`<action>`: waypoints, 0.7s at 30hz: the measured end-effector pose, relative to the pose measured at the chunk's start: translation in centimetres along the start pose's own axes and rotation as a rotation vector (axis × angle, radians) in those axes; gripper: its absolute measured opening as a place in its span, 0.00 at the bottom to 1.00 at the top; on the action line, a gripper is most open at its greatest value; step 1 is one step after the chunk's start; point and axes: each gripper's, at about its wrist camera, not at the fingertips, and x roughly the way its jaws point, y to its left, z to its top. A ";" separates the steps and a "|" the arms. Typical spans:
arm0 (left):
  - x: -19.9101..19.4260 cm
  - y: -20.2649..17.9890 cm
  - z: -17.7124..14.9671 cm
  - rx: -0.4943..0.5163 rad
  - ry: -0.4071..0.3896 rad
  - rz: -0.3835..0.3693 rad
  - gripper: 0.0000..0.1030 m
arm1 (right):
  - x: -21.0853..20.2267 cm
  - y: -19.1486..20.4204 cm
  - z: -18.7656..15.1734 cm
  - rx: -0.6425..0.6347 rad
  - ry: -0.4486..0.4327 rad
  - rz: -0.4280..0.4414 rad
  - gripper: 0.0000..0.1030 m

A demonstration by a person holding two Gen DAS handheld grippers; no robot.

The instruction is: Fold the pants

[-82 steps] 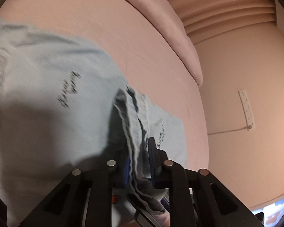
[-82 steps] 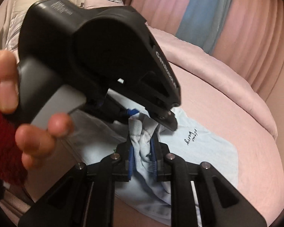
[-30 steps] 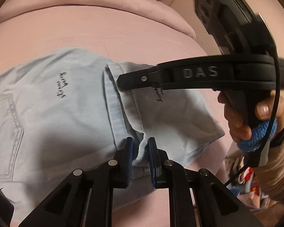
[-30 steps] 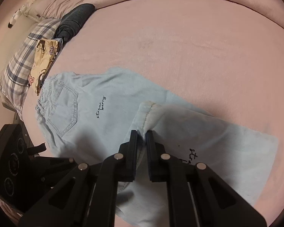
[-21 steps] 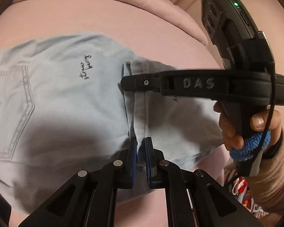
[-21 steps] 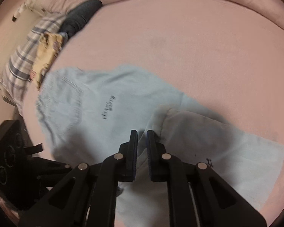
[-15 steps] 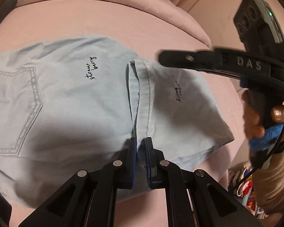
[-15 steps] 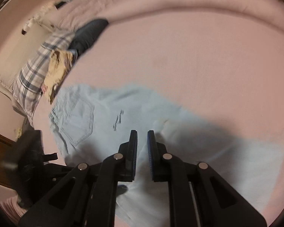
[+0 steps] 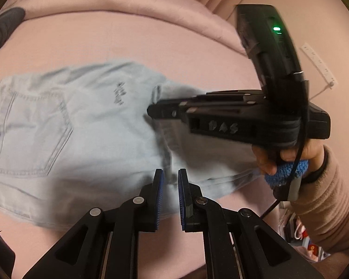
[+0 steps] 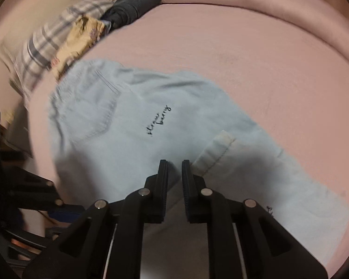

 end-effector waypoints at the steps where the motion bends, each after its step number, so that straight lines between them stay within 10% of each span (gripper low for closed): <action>1: -0.1 -0.3 -0.1 0.004 -0.006 -0.014 0.07 | -1.1 -0.3 0.2 0.015 -0.030 0.010 0.13; 5: 2.0 -2.1 0.8 0.022 0.003 -0.034 0.07 | -4.4 -1.6 0.3 0.054 -0.119 0.001 0.13; 14: 4.3 -0.8 0.6 -0.057 0.053 -0.014 0.07 | 0.8 -3.3 0.9 0.098 -0.020 -0.088 0.12; 21: 1.4 -0.3 -0.4 -0.062 0.021 0.000 0.10 | -6.4 -5.9 -0.8 0.197 -0.150 -0.030 0.21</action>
